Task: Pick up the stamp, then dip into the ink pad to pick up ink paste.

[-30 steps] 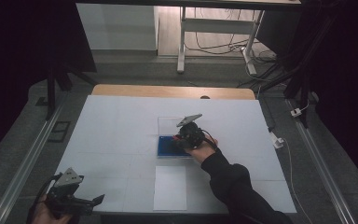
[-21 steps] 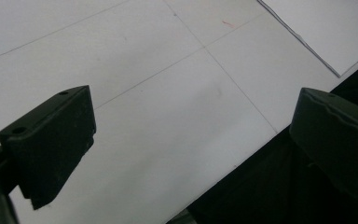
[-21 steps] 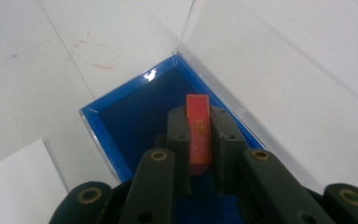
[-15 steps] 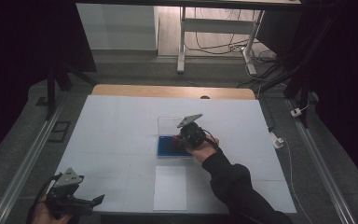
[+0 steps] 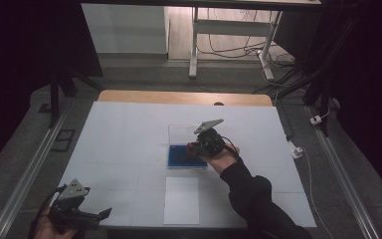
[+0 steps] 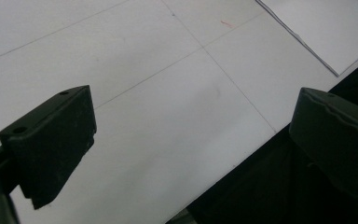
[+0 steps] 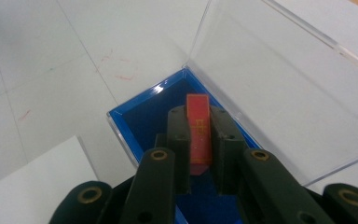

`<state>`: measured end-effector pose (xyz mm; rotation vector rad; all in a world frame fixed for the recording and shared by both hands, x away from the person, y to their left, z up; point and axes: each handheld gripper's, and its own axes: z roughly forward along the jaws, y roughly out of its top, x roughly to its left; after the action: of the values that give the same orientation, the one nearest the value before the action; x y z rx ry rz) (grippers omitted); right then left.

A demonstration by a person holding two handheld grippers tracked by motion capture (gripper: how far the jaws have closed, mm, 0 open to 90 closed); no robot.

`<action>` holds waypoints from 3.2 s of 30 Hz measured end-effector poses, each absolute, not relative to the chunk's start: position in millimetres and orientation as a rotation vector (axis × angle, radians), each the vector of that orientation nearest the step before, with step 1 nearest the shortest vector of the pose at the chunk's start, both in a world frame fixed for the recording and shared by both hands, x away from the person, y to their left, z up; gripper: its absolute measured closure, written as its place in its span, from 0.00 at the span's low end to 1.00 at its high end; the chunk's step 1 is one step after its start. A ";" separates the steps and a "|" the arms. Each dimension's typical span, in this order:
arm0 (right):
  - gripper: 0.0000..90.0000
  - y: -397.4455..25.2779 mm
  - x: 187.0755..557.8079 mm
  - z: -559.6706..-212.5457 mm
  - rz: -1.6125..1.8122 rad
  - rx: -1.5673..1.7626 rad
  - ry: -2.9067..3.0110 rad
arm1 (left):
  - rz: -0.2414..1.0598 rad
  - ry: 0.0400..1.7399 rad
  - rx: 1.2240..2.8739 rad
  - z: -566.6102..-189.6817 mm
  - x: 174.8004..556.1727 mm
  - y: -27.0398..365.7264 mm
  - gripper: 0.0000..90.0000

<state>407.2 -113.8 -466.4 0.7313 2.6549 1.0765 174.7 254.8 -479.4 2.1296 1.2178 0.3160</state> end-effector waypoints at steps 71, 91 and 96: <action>0.90 -109.2 412.9 -498.2 1.046 0.797 2.618 | 0.275 1.202 2.136 -480.1 178.6 254.6 0.02; 0.90 -113.6 411.5 -476.2 1.125 0.760 2.608 | 0.269 1.208 2.115 -479.6 178.0 257.3 0.01; 0.90 -106.2 410.2 -486.8 1.099 0.740 2.646 | 0.271 1.206 2.116 -479.6 177.8 257.4 0.01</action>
<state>410.2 -106.2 -486.8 0.7399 2.6456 1.0991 177.8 257.4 -479.6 2.1158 1.2057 0.2705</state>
